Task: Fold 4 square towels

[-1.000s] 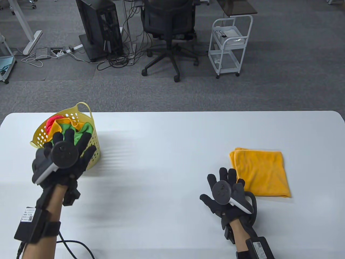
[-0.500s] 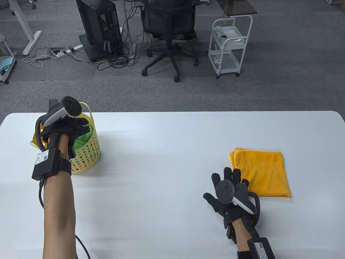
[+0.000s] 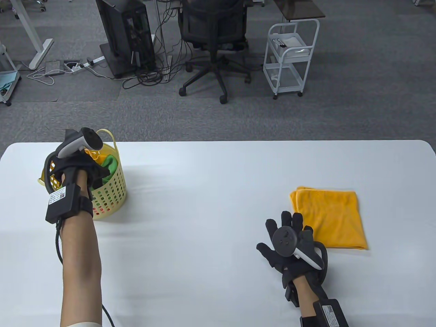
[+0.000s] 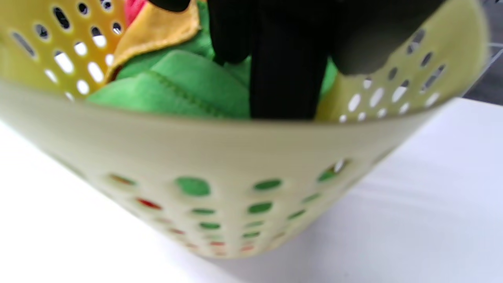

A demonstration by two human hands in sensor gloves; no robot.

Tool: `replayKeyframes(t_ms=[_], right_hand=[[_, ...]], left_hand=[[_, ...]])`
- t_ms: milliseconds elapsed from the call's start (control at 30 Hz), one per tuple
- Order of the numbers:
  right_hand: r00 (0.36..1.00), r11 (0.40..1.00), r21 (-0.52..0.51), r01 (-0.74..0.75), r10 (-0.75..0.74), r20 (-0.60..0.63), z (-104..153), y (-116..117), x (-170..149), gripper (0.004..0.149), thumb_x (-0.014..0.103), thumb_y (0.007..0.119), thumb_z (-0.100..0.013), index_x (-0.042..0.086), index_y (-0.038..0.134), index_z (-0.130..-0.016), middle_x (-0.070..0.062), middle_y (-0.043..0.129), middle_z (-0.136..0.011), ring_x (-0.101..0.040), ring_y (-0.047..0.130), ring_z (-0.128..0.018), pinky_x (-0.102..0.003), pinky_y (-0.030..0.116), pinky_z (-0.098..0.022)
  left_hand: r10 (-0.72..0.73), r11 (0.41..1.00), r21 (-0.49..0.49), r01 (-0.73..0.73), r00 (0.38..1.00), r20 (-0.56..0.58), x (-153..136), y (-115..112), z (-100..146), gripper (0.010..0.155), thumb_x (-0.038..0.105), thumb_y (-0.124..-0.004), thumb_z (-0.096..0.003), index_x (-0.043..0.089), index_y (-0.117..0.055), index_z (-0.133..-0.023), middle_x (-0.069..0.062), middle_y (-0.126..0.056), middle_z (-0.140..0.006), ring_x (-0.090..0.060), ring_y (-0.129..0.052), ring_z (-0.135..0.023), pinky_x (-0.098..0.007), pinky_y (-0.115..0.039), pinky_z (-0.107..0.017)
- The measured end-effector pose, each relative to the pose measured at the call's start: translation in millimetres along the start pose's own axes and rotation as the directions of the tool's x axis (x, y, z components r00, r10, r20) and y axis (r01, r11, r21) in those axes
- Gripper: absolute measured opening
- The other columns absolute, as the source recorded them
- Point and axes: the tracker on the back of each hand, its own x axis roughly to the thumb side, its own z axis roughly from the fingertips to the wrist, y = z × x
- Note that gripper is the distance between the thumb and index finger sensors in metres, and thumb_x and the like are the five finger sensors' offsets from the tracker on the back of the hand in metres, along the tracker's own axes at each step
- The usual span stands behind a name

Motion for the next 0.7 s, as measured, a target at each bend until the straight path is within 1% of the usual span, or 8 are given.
replayKeyframes(t_ms=[67,100,133,267,367,467,600,700], right_hand=[[1.000,1.000,0.000,0.002,-0.002,-0.002,0,0,0,0.081,0.060,0.063,-0.061,0.016,0.028,-0.119,-0.026,-0.001,-0.121,-0.050,-0.008,-0.102,-0.072,0.009,-0.067],[1.000,1.000,-0.002,0.003,-0.003,-0.003,0,0,0,0.080,0.060,0.063,-0.061,0.016,0.028,-0.119,-0.026,-0.001,-0.121,-0.050,-0.008,-0.102,-0.072,0.009,-0.067],[1.000,1.000,-0.004,0.003,-0.003,-0.005,0,-1,0,0.080,0.060,0.063,-0.061,0.016,0.028,-0.119,-0.026,-0.001,-0.121,-0.050,-0.008,-0.102,-0.072,0.009,-0.067],[1.000,1.000,-0.007,0.016,-0.016,-0.008,0,-2,-3,0.079,0.059,0.064,-0.061,0.016,0.030,-0.119,-0.026,0.000,-0.121,-0.050,-0.008,-0.102,-0.072,0.010,-0.067],[0.999,0.999,-0.011,0.036,-0.037,-0.014,0,-3,-6,0.079,0.059,0.064,-0.061,0.015,0.031,-0.119,-0.026,0.000,-0.121,-0.050,-0.008,-0.102,-0.072,0.010,-0.067],[0.999,0.999,-0.014,0.038,-0.039,-0.019,0,-4,-8,0.079,0.058,0.064,-0.062,0.015,0.031,-0.119,-0.026,0.000,-0.121,-0.050,-0.008,-0.102,-0.072,0.010,-0.067],[0.999,0.999,-0.020,0.035,-0.035,-0.016,0,-4,-7,0.079,0.058,0.064,-0.062,0.015,0.030,-0.119,-0.026,0.000,-0.121,-0.050,-0.008,-0.102,-0.072,0.010,-0.068],[1.000,0.999,-0.024,0.029,-0.029,-0.011,0,-5,-6,0.079,0.058,0.064,-0.062,0.015,0.030,-0.119,-0.026,0.000,-0.121,-0.050,-0.008,-0.102,-0.072,0.010,-0.068]], left_hand=[[-0.006,1.000,-0.015,0.006,1.000,0.002,1,-2,-2,0.051,0.054,-0.068,-0.0598,0.019,-0.103,-0.076,-0.005,-0.060,-0.125,-0.056,-0.031,-0.112,-0.073,-0.008,-0.070],[-0.012,1.000,-0.019,0.012,1.000,-0.003,1,-3,-3,0.053,0.053,-0.067,-0.0600,0.018,-0.100,-0.082,-0.004,-0.061,-0.124,-0.056,-0.031,-0.112,-0.072,-0.007,-0.070],[-0.026,1.000,-0.016,0.025,1.000,-0.011,2,-4,-4,0.054,0.053,-0.067,-0.0599,0.016,-0.098,-0.084,-0.003,-0.063,-0.124,-0.055,-0.031,-0.113,-0.073,-0.007,-0.070],[-0.043,0.999,-0.024,0.043,0.999,-0.022,1,-6,-6,0.053,0.051,-0.065,-0.0605,0.017,-0.097,-0.086,0.001,-0.070,-0.120,-0.053,-0.035,-0.113,-0.072,-0.005,-0.069],[-0.046,0.999,-0.009,0.045,0.999,-0.022,0,-5,-5,0.053,0.049,-0.065,-0.0606,0.016,-0.095,-0.089,0.002,-0.073,-0.118,-0.050,-0.039,-0.113,-0.072,-0.006,-0.069],[-0.047,0.999,0.004,0.047,0.999,-0.004,-1,-5,0,0.053,0.048,-0.066,-0.0606,0.015,-0.093,-0.091,0.001,-0.073,-0.118,-0.048,-0.043,-0.112,-0.071,-0.006,-0.070],[-0.021,0.997,0.071,0.020,1.000,0.021,-4,-2,12,0.052,0.047,-0.066,-0.0607,0.014,-0.091,-0.093,0.001,-0.071,-0.118,-0.046,-0.046,-0.111,-0.071,-0.008,-0.071],[0.001,0.994,0.107,-0.006,0.999,0.050,-6,2,24,0.052,0.046,-0.066,-0.0609,0.015,-0.088,-0.096,0.001,-0.068,-0.120,-0.045,-0.046,-0.111,-0.070,-0.008,-0.072]])
